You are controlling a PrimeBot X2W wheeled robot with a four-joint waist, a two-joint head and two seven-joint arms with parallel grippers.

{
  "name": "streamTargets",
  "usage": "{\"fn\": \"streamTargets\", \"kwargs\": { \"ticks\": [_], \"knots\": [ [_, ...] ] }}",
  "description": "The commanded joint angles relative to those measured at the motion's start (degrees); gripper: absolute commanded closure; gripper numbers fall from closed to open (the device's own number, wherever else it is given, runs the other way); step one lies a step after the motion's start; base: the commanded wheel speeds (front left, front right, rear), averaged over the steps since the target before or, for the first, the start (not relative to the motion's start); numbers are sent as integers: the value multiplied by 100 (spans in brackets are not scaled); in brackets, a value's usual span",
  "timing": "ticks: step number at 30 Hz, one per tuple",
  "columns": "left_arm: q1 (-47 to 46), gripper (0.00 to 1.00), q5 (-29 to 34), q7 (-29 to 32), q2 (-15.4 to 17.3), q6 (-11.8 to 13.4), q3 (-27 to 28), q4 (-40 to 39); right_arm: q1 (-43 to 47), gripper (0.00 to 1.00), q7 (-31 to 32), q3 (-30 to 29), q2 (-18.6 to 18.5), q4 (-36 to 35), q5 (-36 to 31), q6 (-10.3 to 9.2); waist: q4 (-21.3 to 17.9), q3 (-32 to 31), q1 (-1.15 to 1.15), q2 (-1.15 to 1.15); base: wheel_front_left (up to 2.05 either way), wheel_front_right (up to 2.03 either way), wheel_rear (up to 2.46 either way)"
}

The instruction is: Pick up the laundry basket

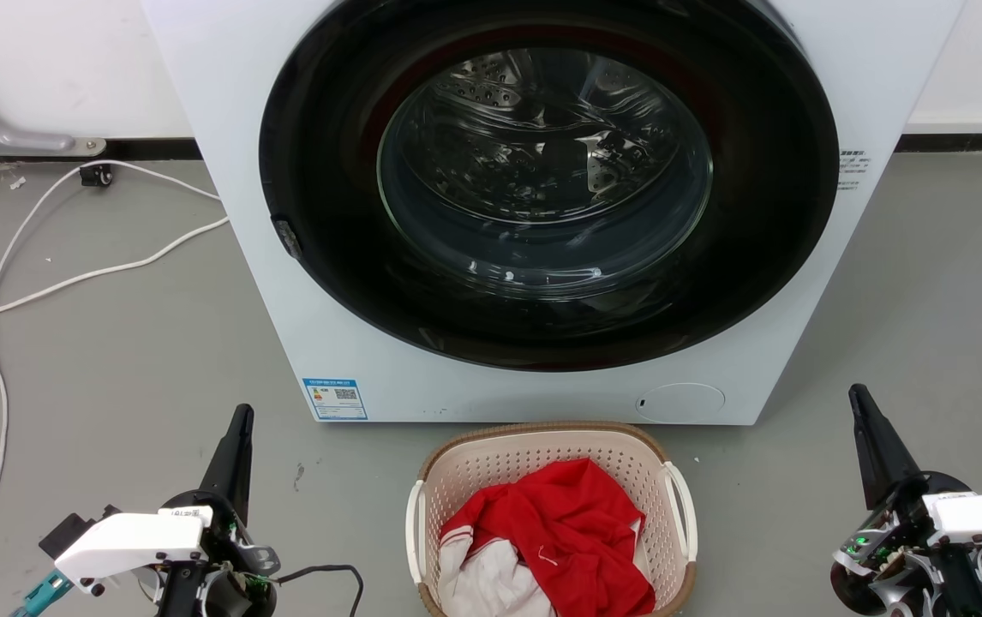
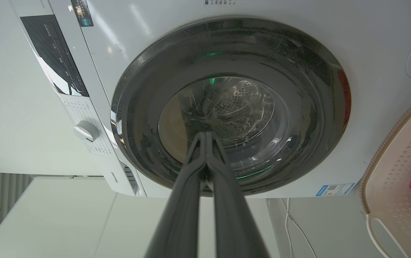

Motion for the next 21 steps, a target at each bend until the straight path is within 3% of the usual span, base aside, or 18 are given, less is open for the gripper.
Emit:
{"fn": "streamTargets", "kwargs": {
  "ticks": [1,14,15,21],
  "knots": [
    [-28,100,-2,19,-12,-13,18,-3,-75,100,7,-7,24,5,-30,-2,0,0,0,0,0,0,0],
    [-28,100,-3,18,-12,-13,16,-3,-75,100,8,-8,24,5,-31,-3,0,0,0,0,0,0,0],
    [0,0,0,0,0,0,0,0,-1,0,0,-1,1,0,0,0,0,0,0,0,0,0,0],
    [16,0,28,-130,-2,2,-163,-19,75,0,-129,70,3,-45,-36,0,0,2,0,0,0,0,0]
  ]
}}
